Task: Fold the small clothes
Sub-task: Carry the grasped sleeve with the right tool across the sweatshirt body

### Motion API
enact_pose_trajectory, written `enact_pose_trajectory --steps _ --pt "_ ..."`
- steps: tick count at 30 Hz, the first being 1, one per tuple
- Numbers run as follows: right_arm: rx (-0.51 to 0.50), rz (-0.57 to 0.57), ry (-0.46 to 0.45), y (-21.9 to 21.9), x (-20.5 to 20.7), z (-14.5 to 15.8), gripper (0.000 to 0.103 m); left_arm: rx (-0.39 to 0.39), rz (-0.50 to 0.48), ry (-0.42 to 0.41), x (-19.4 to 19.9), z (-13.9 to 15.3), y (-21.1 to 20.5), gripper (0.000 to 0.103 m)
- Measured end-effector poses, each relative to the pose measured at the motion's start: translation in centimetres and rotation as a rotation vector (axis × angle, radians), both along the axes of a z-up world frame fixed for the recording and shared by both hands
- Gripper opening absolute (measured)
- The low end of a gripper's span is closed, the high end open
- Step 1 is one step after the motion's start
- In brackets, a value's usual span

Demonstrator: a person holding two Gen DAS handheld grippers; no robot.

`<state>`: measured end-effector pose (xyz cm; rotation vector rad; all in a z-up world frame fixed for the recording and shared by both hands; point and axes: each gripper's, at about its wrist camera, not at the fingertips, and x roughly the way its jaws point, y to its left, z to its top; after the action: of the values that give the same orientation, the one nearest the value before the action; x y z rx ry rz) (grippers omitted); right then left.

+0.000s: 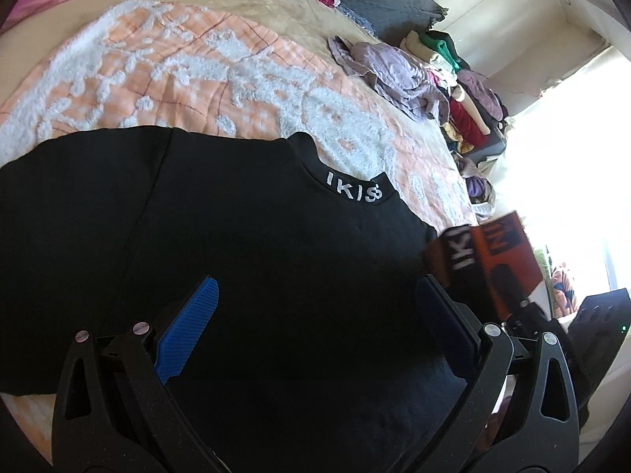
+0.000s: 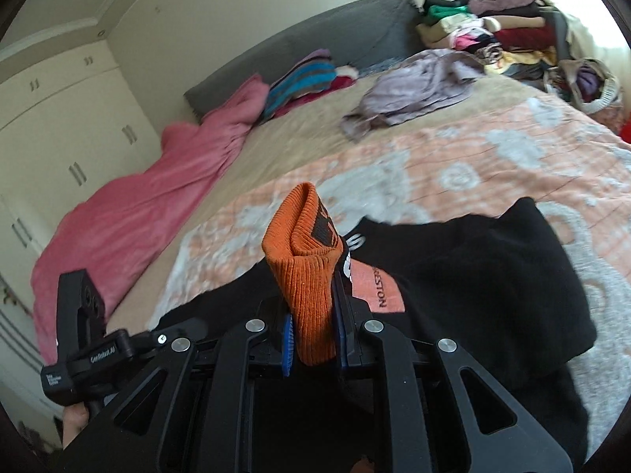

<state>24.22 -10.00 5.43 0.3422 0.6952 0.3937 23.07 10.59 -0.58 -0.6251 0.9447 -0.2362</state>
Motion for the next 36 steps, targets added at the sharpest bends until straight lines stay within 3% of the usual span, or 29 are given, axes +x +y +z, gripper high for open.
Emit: enact_pose_trajectory --steps 6,10,12,18,24,29,34,36 --pt "0.047 0.055 0.033 1.7 -0.1 -0.9 0.024 -0.06 0.011 -0.018 0.0 -0.2 0.6 0.093" --pt "0.093 0.081 0.04 1.1 -0.8 -1.1 0.035 -0.107 -0.001 -0.005 0.2 -1.0 0.6 0.081" --pt "0.088 0.072 0.032 0.6 -1.3 -0.8 0.035 -0.137 -0.015 -0.001 0.3 -1.3 0.5 0.075" --pt "0.07 0.044 0.03 -1.5 -2.7 -0.5 0.04 -0.109 -0.064 0.019 0.5 -1.9 -0.6 0.058" --pt "0.054 0.01 0.038 -3.5 -4.0 -1.2 0.041 -0.052 -0.091 0.062 0.4 -3.4 -1.8 0.05" --pt "0.05 -0.038 0.04 -5.2 -4.6 -1.5 0.041 -0.021 -0.102 0.037 0.4 -3.7 -3.0 0.042" --pt "0.054 -0.086 0.05 -6.7 -4.9 -2.0 0.041 -0.004 -0.114 0.017 0.5 -3.8 -4.0 0.014" --pt "0.052 -0.099 0.06 -7.1 -4.9 -2.2 0.041 -0.011 -0.123 -0.003 0.4 -3.5 -4.3 0.01"
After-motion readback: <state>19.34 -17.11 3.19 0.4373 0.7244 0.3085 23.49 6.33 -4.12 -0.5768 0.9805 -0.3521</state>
